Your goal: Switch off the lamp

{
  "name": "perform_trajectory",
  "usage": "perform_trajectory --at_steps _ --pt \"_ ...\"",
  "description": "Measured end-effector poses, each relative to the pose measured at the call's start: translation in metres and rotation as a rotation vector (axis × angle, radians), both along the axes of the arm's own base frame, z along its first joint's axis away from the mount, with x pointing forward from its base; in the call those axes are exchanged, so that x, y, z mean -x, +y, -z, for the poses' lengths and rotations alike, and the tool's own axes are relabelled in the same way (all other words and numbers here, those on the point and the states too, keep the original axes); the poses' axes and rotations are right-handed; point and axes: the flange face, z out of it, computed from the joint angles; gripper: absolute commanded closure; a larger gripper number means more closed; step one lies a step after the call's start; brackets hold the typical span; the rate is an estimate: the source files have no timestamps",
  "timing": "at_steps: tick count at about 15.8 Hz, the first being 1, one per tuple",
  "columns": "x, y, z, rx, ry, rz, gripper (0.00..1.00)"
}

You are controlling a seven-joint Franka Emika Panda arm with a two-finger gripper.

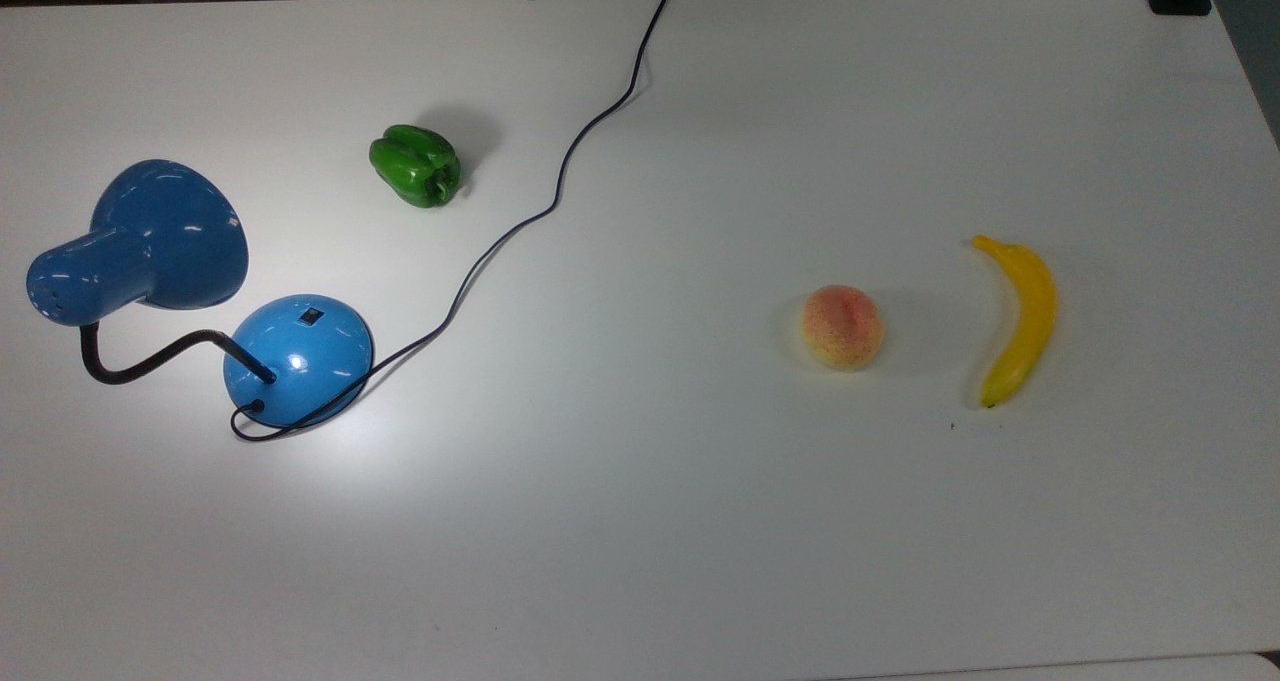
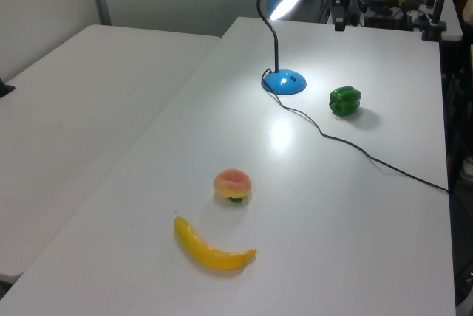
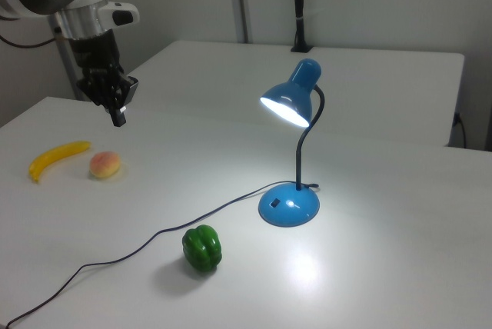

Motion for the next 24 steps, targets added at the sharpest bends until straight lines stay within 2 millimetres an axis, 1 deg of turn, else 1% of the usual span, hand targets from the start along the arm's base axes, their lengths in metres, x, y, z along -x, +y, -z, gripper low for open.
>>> perform_trajectory --at_steps 2,4,6,8,13,17,21,24 --pt "-0.001 -0.001 0.002 0.0 0.003 0.001 1.0" --pt "-0.004 -0.004 0.009 0.002 0.016 0.008 1.0" --pt "-0.011 -0.014 0.02 0.003 0.024 0.026 1.0" --pt "-0.021 -0.029 0.035 0.004 0.026 0.052 1.0" --pt "-0.044 -0.063 0.086 0.004 0.021 0.117 1.0" --pt "-0.062 -0.091 0.135 0.003 -0.013 0.219 1.0" --pt "-0.07 -0.115 0.182 0.005 -0.038 0.324 1.0" --pt "-0.071 -0.137 0.207 0.001 -0.083 0.43 1.0"
